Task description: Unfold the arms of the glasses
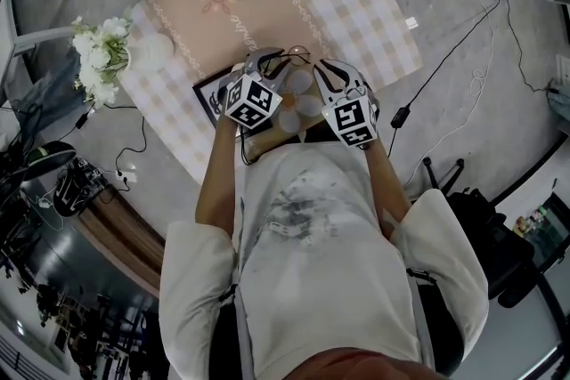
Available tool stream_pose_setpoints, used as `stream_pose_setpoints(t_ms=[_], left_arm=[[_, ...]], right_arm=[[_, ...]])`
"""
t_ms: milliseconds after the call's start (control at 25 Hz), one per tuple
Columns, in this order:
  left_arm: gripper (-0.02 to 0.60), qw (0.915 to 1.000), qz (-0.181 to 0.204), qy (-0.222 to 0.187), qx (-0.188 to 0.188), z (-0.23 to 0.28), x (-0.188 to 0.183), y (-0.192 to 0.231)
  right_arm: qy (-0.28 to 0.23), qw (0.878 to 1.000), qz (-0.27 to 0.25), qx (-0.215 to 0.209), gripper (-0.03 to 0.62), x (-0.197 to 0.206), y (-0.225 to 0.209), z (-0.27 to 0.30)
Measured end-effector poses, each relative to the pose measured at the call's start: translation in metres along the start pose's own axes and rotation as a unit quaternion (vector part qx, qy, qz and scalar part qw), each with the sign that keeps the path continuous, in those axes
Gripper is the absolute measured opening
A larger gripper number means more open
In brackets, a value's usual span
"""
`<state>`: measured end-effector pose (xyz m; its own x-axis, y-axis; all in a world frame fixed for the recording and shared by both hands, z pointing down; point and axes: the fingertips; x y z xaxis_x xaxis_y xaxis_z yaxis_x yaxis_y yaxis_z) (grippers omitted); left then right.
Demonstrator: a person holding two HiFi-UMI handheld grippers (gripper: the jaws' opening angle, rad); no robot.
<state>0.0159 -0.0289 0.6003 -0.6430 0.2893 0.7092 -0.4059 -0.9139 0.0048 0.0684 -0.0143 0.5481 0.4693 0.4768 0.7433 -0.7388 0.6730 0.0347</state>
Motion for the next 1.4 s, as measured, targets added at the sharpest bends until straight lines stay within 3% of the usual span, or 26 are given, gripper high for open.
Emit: stream_pose_setpoints(t_ms=[840, 1400], left_arm=[[0.095, 0.9981, 0.027, 0.05, 0.022, 0.029, 0.018, -0.007], [0.069, 0.9976, 0.012, 0.053, 0.043, 0.037, 0.023, -0.008]], right_arm=[[0.019, 1.0, -0.006, -0.013, 0.08, 0.013, 0.003, 0.009], [0.025, 0.999, -0.007, -0.027, 0.08, 0.012, -0.003, 0.021]])
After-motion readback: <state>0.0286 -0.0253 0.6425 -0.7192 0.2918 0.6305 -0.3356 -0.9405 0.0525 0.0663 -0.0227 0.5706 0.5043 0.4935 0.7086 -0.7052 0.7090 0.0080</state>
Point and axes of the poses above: the fingertips, and each gripper's own axes: z forward along the fingers, y to its left, x out of its underside, and after that the axes turned 1 degree about y, right-handed
